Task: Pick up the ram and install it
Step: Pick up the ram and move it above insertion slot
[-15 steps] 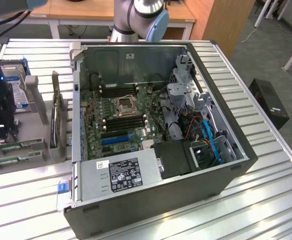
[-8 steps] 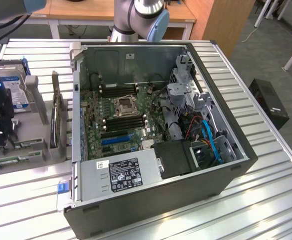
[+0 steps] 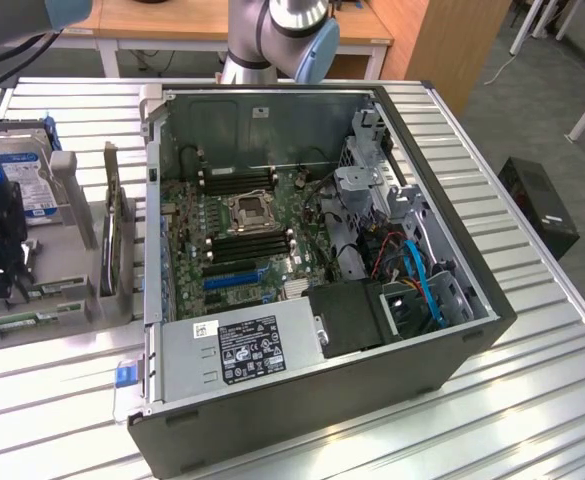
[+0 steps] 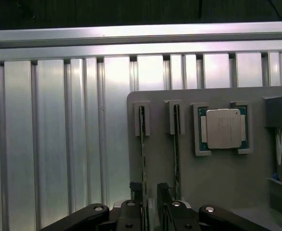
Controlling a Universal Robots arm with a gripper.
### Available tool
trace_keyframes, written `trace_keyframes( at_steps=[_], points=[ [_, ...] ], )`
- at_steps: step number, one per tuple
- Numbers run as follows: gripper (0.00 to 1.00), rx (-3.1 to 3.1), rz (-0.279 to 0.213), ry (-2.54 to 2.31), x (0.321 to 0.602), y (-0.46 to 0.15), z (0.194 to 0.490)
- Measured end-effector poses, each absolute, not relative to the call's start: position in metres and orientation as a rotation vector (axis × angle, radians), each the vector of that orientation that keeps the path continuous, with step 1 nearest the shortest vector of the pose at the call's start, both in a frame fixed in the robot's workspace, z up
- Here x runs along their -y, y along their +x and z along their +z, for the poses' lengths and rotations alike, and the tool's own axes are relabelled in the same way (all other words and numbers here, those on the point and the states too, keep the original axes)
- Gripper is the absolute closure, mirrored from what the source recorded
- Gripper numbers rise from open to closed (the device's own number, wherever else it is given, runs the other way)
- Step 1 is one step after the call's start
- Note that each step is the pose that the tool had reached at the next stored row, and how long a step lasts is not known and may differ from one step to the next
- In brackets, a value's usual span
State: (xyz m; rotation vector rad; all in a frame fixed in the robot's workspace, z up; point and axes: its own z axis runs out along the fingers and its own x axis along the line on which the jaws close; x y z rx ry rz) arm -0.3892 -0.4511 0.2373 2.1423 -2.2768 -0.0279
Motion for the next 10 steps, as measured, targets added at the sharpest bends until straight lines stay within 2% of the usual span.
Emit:
trace_keyframes(
  at_steps=[10],
  points=[
    [0.73, 2.277, -0.028, 2.142, 0.453, -0.389, 0.222]
  ],
)
